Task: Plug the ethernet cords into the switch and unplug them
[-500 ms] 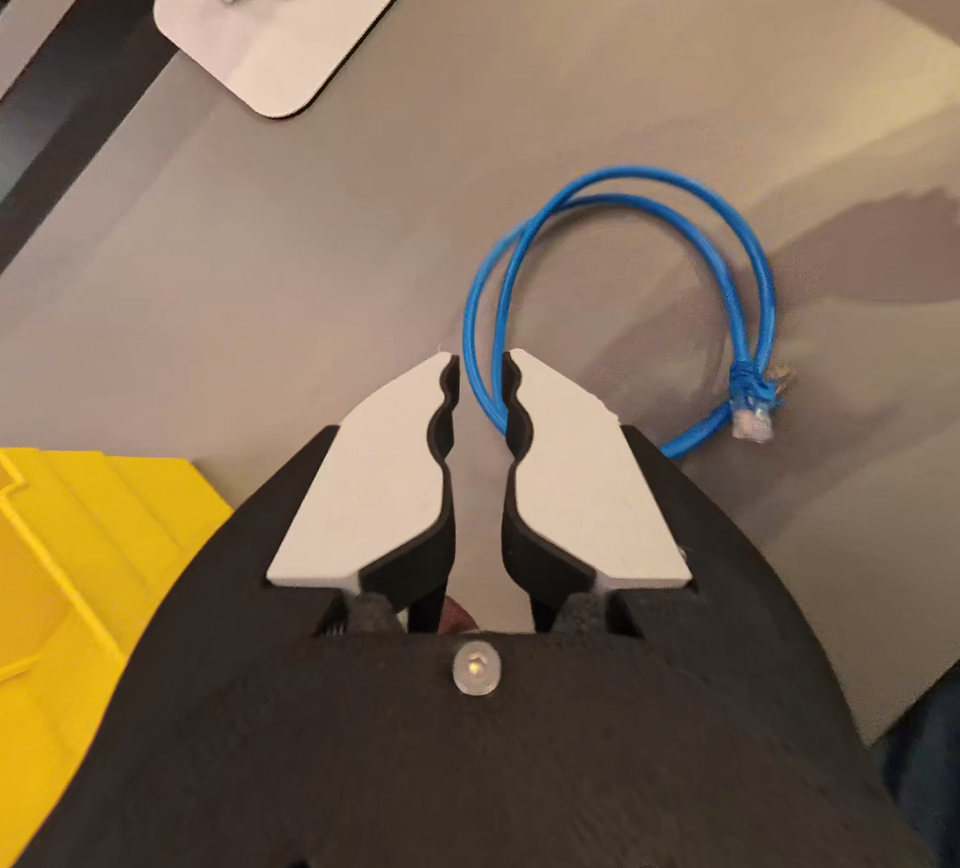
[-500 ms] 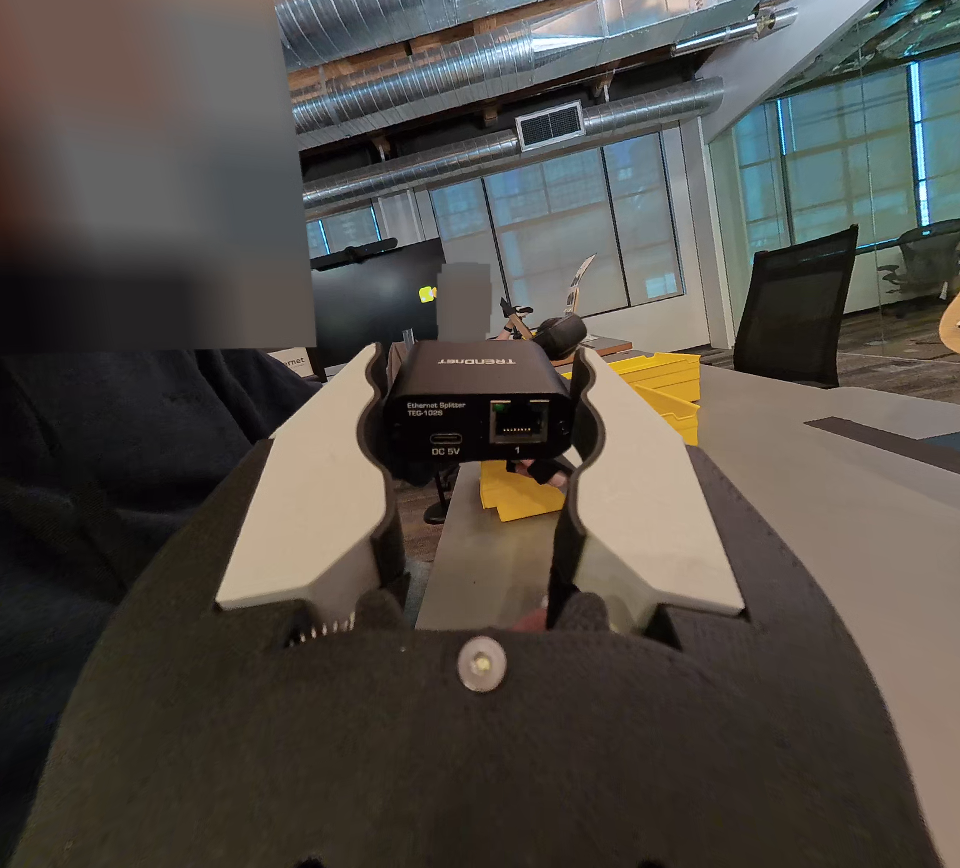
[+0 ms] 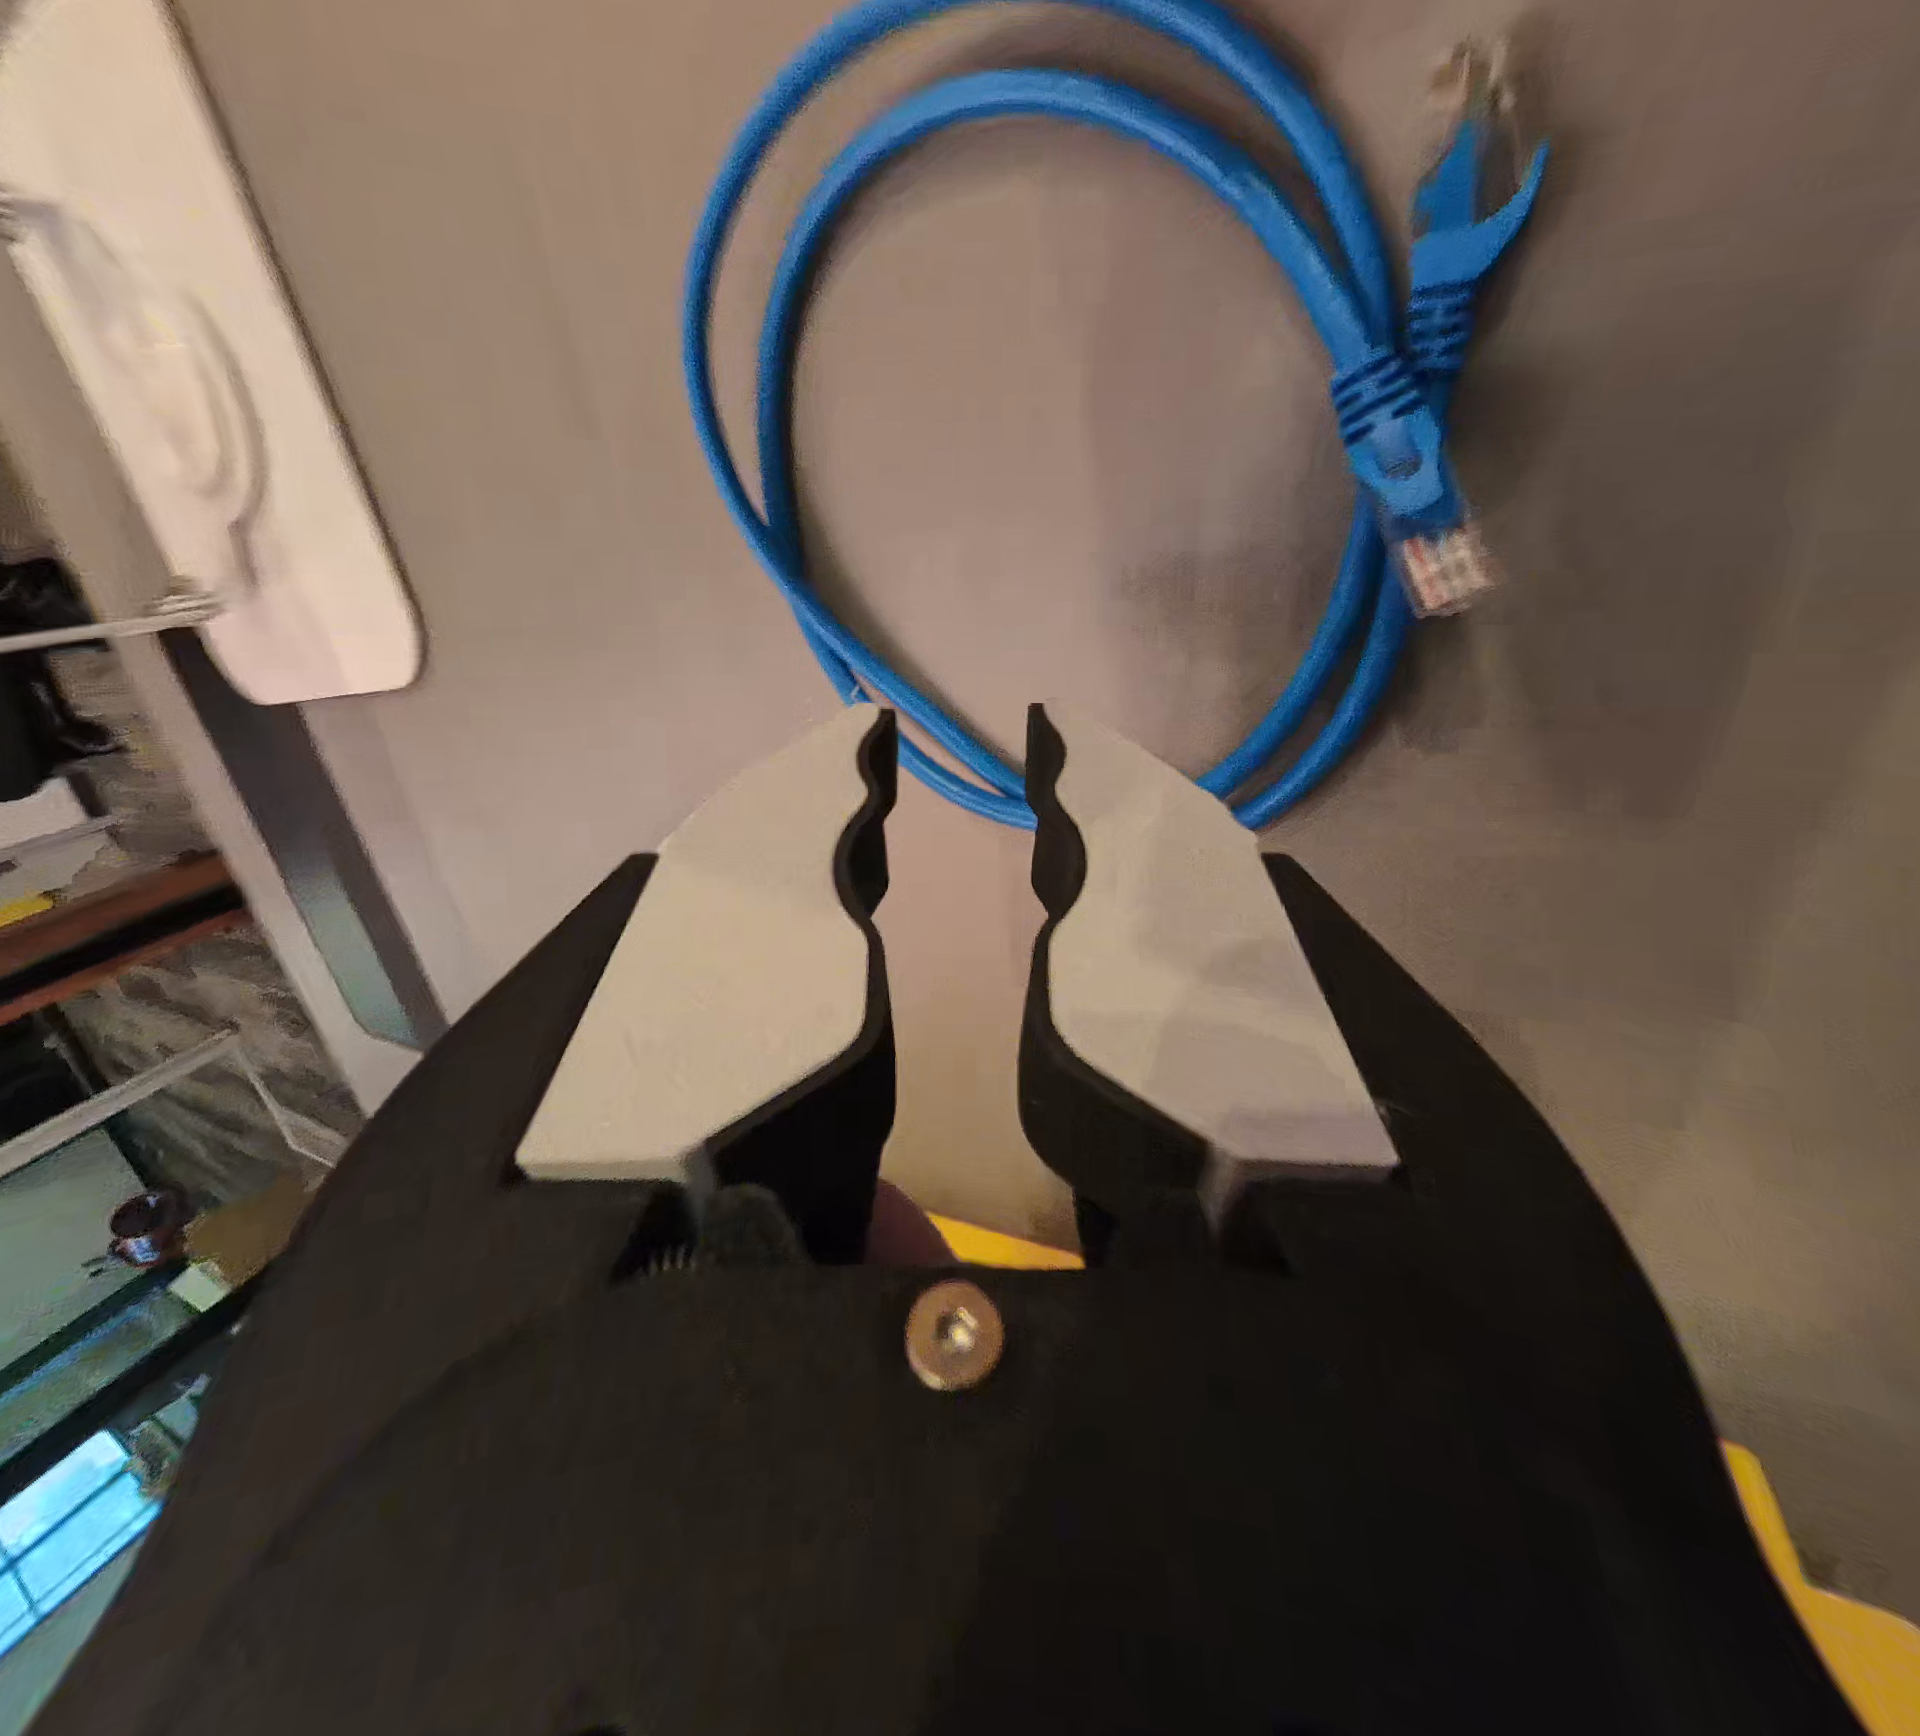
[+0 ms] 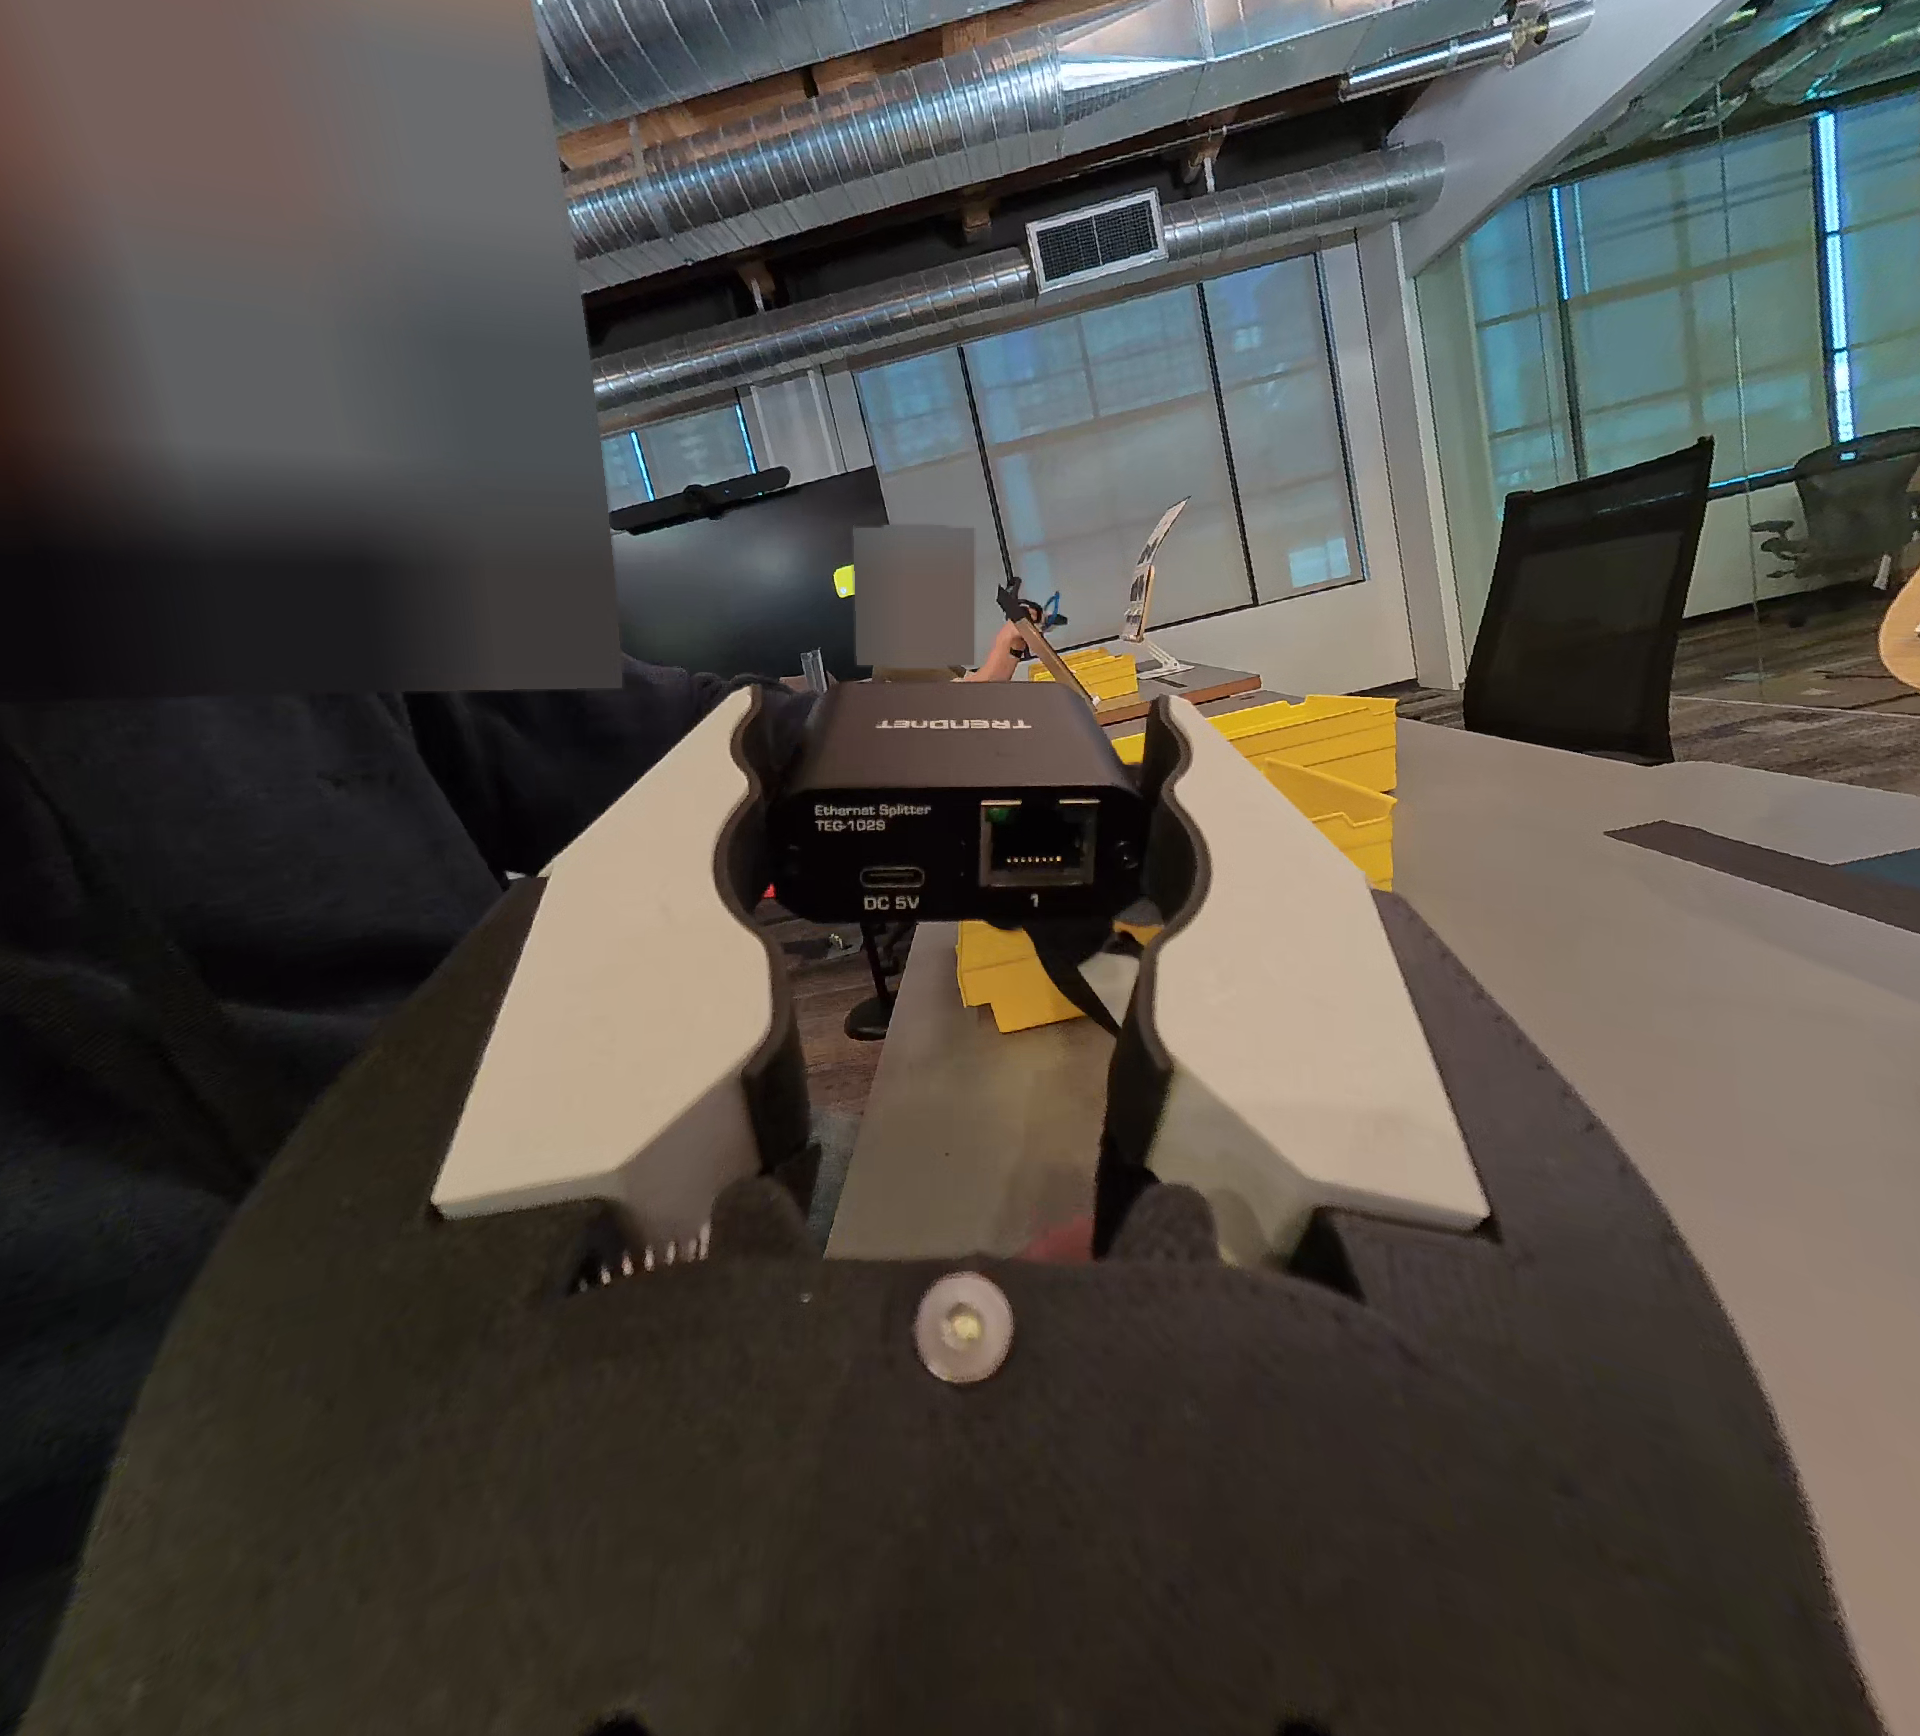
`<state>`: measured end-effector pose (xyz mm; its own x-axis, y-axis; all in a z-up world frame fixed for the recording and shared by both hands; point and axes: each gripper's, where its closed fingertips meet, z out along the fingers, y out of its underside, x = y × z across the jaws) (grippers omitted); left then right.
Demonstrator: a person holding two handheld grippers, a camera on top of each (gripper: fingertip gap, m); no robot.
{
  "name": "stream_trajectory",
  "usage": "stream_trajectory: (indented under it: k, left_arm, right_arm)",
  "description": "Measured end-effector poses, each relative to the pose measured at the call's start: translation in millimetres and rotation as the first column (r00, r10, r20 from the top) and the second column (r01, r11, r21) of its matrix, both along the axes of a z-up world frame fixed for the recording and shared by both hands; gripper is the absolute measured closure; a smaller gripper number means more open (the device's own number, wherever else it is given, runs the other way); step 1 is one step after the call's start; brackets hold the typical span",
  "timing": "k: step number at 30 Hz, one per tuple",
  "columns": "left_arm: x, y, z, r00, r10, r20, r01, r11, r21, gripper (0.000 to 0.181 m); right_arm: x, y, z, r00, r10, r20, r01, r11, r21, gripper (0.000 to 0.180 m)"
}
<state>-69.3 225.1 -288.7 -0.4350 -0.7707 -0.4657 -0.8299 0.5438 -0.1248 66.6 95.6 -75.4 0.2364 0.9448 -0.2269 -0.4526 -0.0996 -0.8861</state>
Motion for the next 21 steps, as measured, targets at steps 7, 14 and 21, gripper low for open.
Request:
stream_trajectory:
  k: [7,14,21]
  left_arm:
    - [-36,-2,-39,0.952,0.229,-0.202,-0.249,0.966,-0.075,0.181]
    - [-58,-54,-40,0.788,0.584,-0.198,-0.615,0.727,-0.304,0.181]
    - [-13,-80,-4,0.947,0.321,0.000,-0.308,0.909,-0.282,0.144]
  right_arm:
    - [8,-2,0,1.000,-0.013,-0.007,0.013,1.000,0.002,0.109]
    - [9,-2,-2,1.000,-0.007,-0.019,0.008,1.000,0.004,0.110]
    - [12,-3,0,1.000,-0.016,-0.025,0.016,1.000,0.008,0.109]
